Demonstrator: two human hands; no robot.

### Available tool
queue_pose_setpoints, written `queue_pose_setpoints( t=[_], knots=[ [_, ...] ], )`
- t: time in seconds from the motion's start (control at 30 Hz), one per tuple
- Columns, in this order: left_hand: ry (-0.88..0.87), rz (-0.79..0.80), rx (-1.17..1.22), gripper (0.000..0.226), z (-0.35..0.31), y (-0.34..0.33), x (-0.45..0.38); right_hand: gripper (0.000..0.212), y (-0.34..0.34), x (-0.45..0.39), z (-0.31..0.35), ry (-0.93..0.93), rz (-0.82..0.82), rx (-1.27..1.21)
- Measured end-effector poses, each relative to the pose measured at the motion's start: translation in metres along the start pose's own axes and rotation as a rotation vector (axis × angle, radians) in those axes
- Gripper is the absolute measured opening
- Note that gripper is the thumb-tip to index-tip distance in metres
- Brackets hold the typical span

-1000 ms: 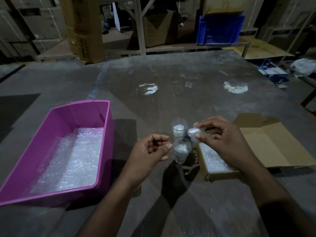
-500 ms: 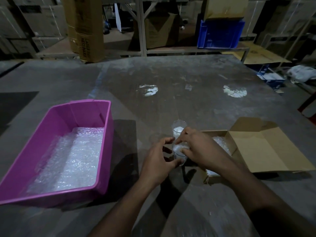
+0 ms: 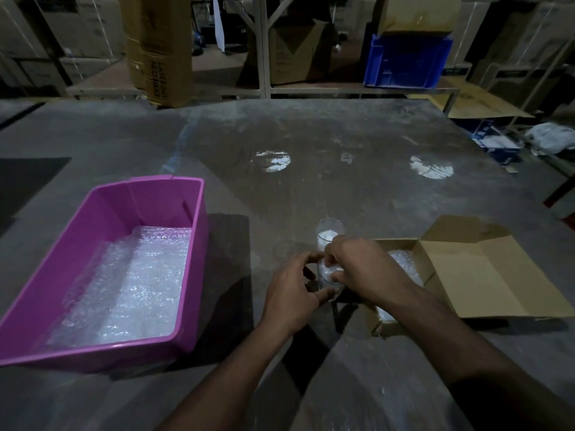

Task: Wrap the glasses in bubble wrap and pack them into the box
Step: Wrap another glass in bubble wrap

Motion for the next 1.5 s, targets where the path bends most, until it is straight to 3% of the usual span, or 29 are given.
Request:
queue_pose_setpoints(
  t=[0.1,0.2,0.3,0.43,0.53,0.67,0.8,0.97,1.27,1.5],
  knots=[
    [-0.014,-0.005,-0.025,0.062,0.002,0.000,-0.002,0.006,-0.002,-0.005,0.004,-0.003,0.045,0.034],
    [-0.025,-0.007,-0.053,0.063,0.004,0.000,-0.003,0.021,-0.004,-0.008,0.007,-0.011,0.077,0.031],
    [-0.075,-0.009,-0.112,0.060,0.005,0.000,-0.003,0.003,-0.001,-0.006,0.006,0.034,0.029,0.012],
    [-0.142,-0.018,-0.207,0.057,0.002,0.005,-0.001,0.023,0.006,0.010,-0.002,-0.004,0.033,-0.114],
    [-0.234,-0.027,-0.269,0.061,-0.001,0.009,-0.001,0.027,0.013,0.029,-0.009,-0.018,-0.094,-0.193],
    [-0.325,0.018,-0.430,0.053,-0.008,0.010,0.001,0.029,0.007,0.041,-0.014,0.011,-0.203,-0.130],
    [-0.380,0.044,-0.533,0.043,-0.009,0.010,0.004,0.034,-0.005,0.040,-0.013,0.162,-0.245,-0.019],
    [-0.380,0.049,-0.584,0.034,-0.012,0.011,0.001,0.042,-0.010,0.042,-0.013,0.106,-0.201,-0.011],
    [-0.374,0.129,-0.709,0.030,-0.021,0.008,-0.005,0.022,-0.020,0.034,-0.007,0.075,-0.129,0.000],
    [-0.332,0.178,-0.808,0.033,-0.025,0.007,-0.012,0.029,-0.027,0.037,-0.008,0.052,-0.084,0.051]
  ],
)
Point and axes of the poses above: each hand's wrist, its own x-axis away from the middle knuckle, its own y-axis out of the back of the hand, z = x × y, the point moved 2 cm from there along -x, towards the middle knuckle, and after that the axes turned 5 degrees about z, right-handed, at the moved point
